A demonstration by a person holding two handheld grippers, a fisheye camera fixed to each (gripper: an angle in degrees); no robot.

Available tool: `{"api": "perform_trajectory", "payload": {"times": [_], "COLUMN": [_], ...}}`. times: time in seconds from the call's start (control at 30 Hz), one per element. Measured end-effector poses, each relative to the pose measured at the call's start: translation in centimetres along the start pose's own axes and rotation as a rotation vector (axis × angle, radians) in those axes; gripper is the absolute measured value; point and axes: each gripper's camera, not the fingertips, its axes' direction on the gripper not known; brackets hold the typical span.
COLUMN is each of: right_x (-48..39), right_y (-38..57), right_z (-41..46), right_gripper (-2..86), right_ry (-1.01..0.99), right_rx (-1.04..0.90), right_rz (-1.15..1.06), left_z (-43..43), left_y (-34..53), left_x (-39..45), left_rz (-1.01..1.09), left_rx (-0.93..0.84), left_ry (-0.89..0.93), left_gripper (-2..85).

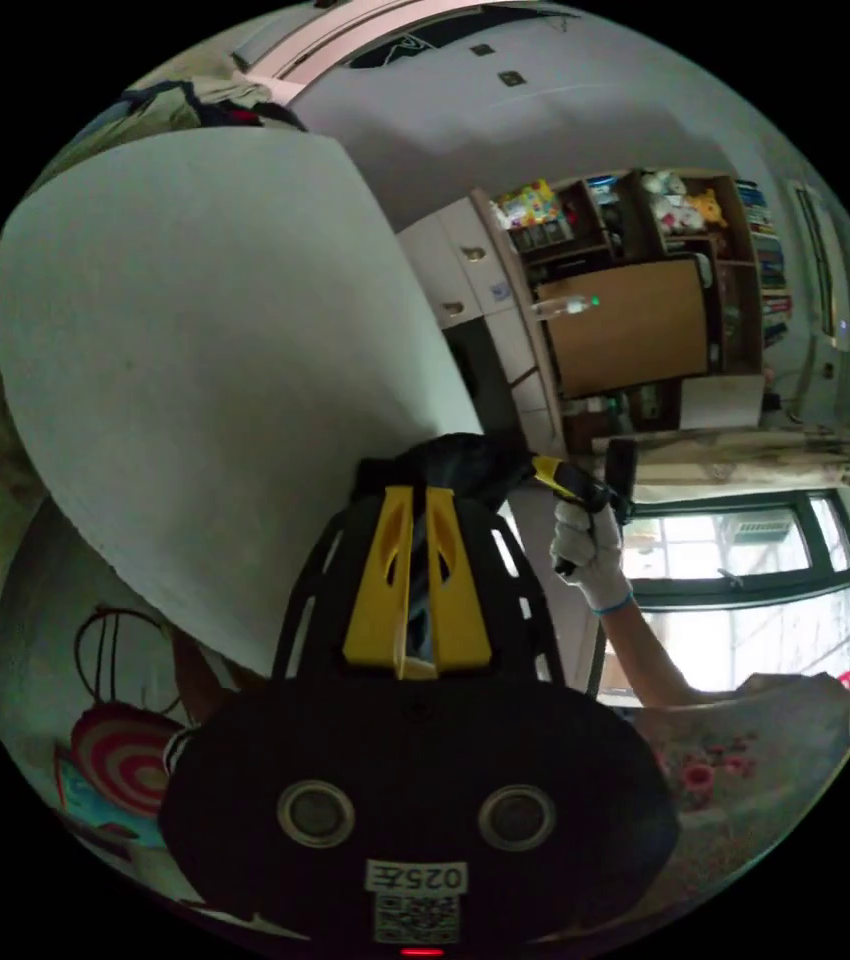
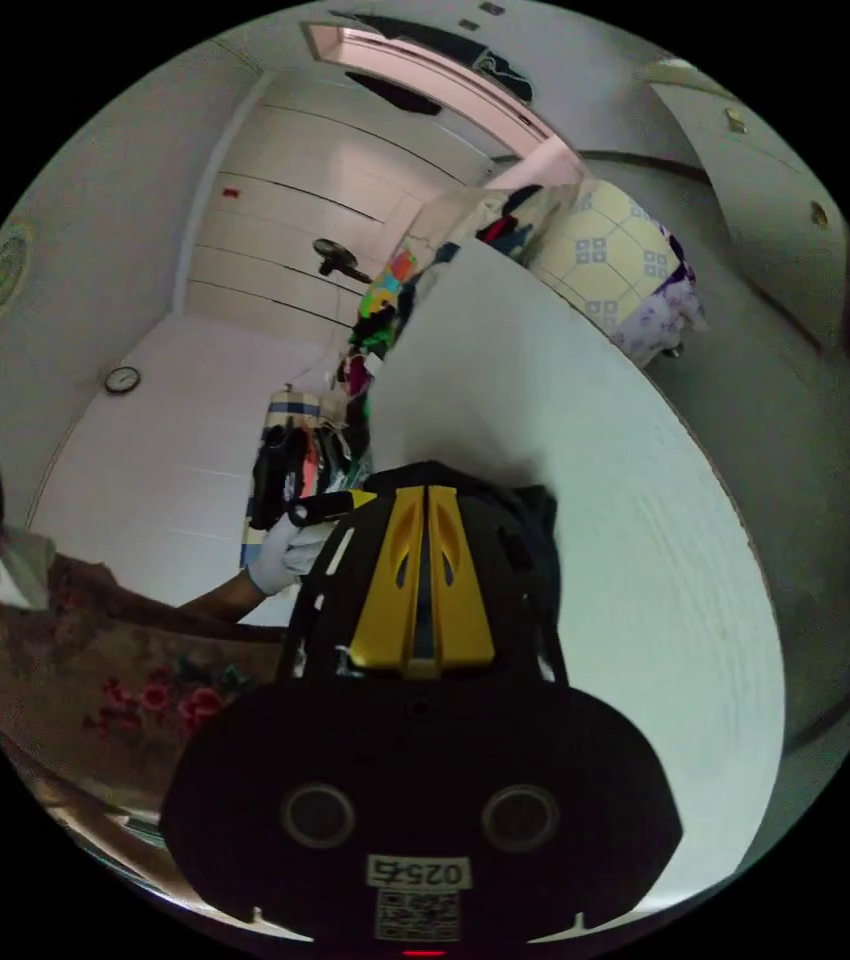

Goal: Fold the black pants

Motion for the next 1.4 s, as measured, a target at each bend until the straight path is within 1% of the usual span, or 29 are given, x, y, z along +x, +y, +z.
{"api": "perform_trajectory", "payload": {"times": [0.07, 0.13, 0.2, 0.23, 0.3, 0.33, 0.43, 0.57, 0.67, 0.73, 0.77, 0.83, 0.97, 1.07, 1.13, 1.17, 1.23, 1.27, 1.33, 1.4], "right_x": [-2.3, -5.2, -7.5, -9.2, -12.2, -14.2, -17.4, -17.3, -13.3, -9.1, -8.3, -7.3, -10.2, -13.9, -19.1, -20.6, -27.6, -29.3, -35.6, -39.9], "right_y": [2.3, 5.5, 8.1, 9.9, 12.5, 14.1, 16.0, 12.9, 7.8, 3.7, 3.0, 1.6, 3.8, 7.0, 9.3, 9.7, 10.7, 10.8, 11.5, 11.8], "right_z": [-2.1, -4.6, -6.4, -7.4, -8.3, -8.6, -8.1, -6.2, -3.7, -0.7, 0.0, 2.0, 1.4, -1.4, -3.8, -4.1, -5.1, -5.3, -6.0, -6.3], "right_gripper": [-0.9, -0.9, -0.9, -0.9, -0.9, -0.9, -0.9, -0.9, -0.9, -0.9, -0.9, -1.0, -1.0, -1.0, -1.0, -1.0, -1.0, -1.0, -0.9, -0.9], "right_ry": [-0.05, -0.13, -0.169, -0.187, -0.202, -0.168, -0.041, -0.028, -0.057, -0.09, -0.122, -0.25, -0.292, -0.352, -0.317, -0.303, -0.234, -0.215, -0.147, -0.129], "right_rx": [0.061, 0.124, 0.174, 0.203, 0.217, 0.221, 0.221, 0.259, 0.294, 0.264, 0.253, 0.215, 0.236, 0.333, 0.393, 0.394, 0.395, 0.4, 0.442, 0.467], "right_rz": [-0.031, -0.056, -0.074, -0.093, -0.138, -0.152, -0.136, -0.177, -0.152, -0.104, -0.092, -0.098, -0.145, -0.194, -0.272, -0.3, -0.424, -0.454, -0.571, -0.66], "left_z": [-1.1, -2.2, -2.9, -3.3, -3.7, -3.8, -2.9, -1.1, 0.9, 3.2, 3.7, 4.9, 4.3, 2.3, 0.2, -0.4, -3.0, -3.8, -6.9, -9.2], "left_y": [1.9, 4.5, 6.5, 8.0, 10.6, 12.3, 15.0, 14.7, 12.2, 10.3, 10.0, 10.0, 13.1, 17.1, 20.4, 21.2, 23.9, 24.4, 26.2, 27.4], "left_x": [2.5, 5.3, 7.4, 9.2, 12.2, 13.7, 15.0, 13.6, 10.4, 8.2, 8.0, 8.9, 12.9, 17.1, 20.7, 21.7, 25.6, 26.5, 30.0, 32.4], "left_rz": [0.047, 0.068, 0.09, 0.145, 0.243, 0.283, 0.272, 0.225, 0.159, 0.172, 0.186, 0.276, 0.442, 0.583, 0.686, 0.713, 0.827, 0.857, 0.976, 1.072], "left_rx": [-0.002, -0.035, -0.057, -0.082, -0.113, -0.132, -0.167, -0.106, -0.035, -0.024, -0.035, -0.062, -0.073, -0.074, -0.063, -0.057, 0.005, 0.024, 0.102, 0.156], "left_ry": [0.083, 0.252, 0.327, 0.354, 0.347, 0.326, 0.277, 0.302, 0.294, 0.229, 0.225, 0.274, 0.348, 0.427, 0.454, 0.45, 0.4, 0.389, 0.361, 0.363], "left_gripper": [-1.6, -1.6, -1.6, -1.6, -1.6, -1.6, -1.5, -1.5, -1.4, -1.4, -1.4, -1.4, -1.4, -1.5, -1.6, -1.6, -1.6, -1.6, -1.6, -1.6]}}
